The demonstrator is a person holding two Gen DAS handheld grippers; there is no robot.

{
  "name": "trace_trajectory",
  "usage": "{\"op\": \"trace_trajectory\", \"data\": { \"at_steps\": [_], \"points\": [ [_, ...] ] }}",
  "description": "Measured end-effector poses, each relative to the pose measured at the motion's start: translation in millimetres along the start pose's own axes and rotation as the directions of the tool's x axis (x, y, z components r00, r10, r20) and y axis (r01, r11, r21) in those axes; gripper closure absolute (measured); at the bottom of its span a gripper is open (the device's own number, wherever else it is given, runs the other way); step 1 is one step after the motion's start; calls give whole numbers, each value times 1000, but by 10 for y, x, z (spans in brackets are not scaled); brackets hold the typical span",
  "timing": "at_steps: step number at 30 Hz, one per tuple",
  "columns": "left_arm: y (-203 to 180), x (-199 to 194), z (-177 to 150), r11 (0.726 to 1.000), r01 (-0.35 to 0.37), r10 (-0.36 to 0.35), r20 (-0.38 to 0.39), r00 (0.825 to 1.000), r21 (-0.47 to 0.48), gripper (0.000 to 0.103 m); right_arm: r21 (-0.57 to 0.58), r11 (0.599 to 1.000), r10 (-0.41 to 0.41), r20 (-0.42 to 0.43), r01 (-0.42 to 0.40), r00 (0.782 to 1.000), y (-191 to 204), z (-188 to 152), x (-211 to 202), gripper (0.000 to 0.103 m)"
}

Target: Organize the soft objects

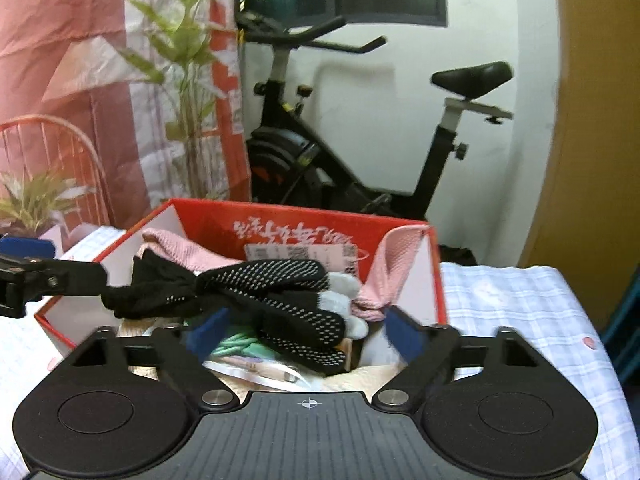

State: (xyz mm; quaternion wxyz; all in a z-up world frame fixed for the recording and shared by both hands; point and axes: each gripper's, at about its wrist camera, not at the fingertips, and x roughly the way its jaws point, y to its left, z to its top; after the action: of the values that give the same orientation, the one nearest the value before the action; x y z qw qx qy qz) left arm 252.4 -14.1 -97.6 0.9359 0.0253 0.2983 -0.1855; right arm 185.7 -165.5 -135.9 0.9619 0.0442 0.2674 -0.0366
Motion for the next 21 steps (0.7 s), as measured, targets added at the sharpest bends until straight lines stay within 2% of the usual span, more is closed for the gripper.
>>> {"op": "trace_trajectory", "data": {
  "at_steps": [2,7,11,15,21],
  "points": [
    [4,-97,11,1000,-25,25,15,1000,-1,0,13,1000,-1,30,0,1000,-38,-8,-114,0],
    [-8,-354,52,998,-59,59,56,997,-5,0,22,999,-25,53,24,998,-111,20,-322,0],
    [-65,-549,85,994,-113,113,80,990,2,0,36,999,-33,83,30,996,-144,63,-509,0],
    [-116,-767,128,989,-144,139,125,982,33,0,48,999,-30,106,25,994,-155,148,-704,0],
    [-185,-1169,182,987,-159,151,194,969,30,0,59,998,-29,139,21,990,-121,282,-1054,0]
  ]
}}
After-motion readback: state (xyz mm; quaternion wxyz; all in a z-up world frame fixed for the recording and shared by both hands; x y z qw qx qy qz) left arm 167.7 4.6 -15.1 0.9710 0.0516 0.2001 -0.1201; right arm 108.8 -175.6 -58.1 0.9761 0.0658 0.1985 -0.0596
